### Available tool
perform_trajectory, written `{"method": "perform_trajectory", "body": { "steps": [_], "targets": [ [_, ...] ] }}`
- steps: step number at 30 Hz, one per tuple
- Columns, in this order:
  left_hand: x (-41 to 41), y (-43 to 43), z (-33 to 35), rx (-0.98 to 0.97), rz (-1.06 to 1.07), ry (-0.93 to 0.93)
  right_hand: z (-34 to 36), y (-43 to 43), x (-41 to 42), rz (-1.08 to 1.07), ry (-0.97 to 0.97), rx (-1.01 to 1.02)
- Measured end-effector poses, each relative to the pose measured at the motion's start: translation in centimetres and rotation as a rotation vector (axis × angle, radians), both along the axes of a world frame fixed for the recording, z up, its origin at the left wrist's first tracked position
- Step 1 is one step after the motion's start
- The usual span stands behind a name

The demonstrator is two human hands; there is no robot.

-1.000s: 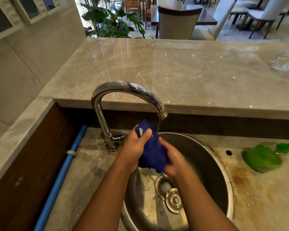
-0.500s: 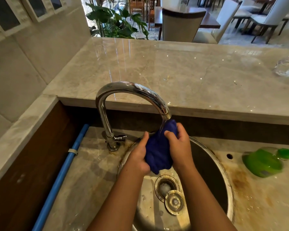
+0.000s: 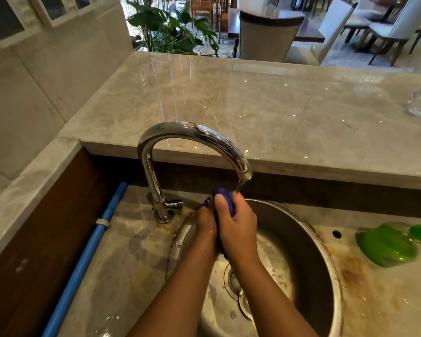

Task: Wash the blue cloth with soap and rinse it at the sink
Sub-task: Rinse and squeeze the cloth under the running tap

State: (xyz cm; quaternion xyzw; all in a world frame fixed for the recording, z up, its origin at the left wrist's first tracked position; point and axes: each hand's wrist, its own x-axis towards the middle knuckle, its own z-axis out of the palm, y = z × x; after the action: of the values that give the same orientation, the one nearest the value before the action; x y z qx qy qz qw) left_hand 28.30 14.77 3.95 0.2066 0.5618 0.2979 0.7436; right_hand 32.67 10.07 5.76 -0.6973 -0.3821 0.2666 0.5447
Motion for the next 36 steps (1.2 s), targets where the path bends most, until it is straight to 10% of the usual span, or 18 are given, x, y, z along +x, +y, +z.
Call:
{"method": "perform_trajectory", "body": {
  "steps": [8, 15, 22, 29, 36],
  "targets": [
    [-0.4, -1.4, -0.3, 0.144, -0.01, -0.081, -2.4, 2.0, 4.4, -0.158, 0.061, -0.228],
    [0.4, 1.5, -0.5, 0.129, 0.001, 0.194, -0.6, -0.3, 1.1, -0.089, 0.09, 0.001],
    [0.0, -1.1, -0.1, 0.071, -0.046, -0.145, -2.4, 2.3, 3.7, -0.186, 0.09, -0.21],
    [0.4, 1.6, -1.2, 0.151, 0.005, 0.051, -1.0, 0.3, 1.1, -0.132, 0.035, 0.057],
    [0.4, -1.2, 0.2, 0.034, -0.122, -0.128, -3.5, 2.2, 4.0, -0.196, 0.022, -0.145]
  ]
}}
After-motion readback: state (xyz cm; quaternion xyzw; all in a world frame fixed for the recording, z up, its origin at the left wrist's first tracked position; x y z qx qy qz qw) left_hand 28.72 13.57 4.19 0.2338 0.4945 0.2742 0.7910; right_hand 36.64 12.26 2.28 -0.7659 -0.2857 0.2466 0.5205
